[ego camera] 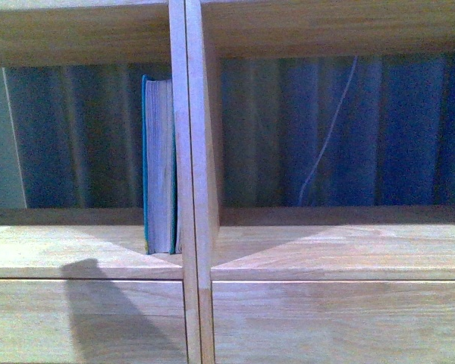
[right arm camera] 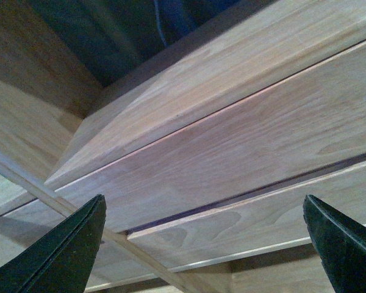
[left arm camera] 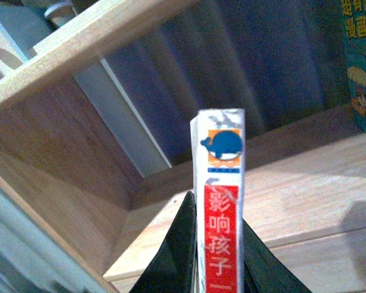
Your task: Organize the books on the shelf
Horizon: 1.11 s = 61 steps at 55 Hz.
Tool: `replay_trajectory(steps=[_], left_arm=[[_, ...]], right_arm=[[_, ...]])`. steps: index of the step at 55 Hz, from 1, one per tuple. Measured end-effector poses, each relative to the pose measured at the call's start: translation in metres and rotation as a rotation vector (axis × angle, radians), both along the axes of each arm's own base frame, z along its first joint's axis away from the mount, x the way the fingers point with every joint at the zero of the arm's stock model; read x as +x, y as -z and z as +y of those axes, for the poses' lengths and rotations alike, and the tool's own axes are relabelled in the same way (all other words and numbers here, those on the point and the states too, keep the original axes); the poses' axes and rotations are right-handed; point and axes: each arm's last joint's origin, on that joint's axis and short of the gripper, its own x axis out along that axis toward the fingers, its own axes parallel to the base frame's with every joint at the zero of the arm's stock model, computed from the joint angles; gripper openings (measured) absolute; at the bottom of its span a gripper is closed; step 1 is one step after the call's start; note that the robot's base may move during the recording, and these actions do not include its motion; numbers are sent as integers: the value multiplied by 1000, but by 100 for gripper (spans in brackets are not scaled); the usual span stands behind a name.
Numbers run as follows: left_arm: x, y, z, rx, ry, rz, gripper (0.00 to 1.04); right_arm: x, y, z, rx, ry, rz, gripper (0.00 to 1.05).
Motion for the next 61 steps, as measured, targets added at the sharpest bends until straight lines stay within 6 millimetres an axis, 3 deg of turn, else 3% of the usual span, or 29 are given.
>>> replay_trajectory(steps=[3, 10, 17, 36, 61], left_arm=[[5, -4, 4, 1, 0, -20, 7], [19, -16, 9, 11, 43, -103, 7], [33, -20, 9, 37, 86, -151, 7], [91, 22, -10, 79, 212, -218, 7], [167, 43, -48, 48, 355, -332, 7]], right_arm=[[0, -1, 2, -30, 1, -8, 96], [-11, -2, 7, -318, 18, -31, 76], [-24, -3, 8, -461, 12, -35, 57], [-52, -2, 8, -536, 13, -31, 2], [-74, -8, 8, -542, 17, -47, 3]])
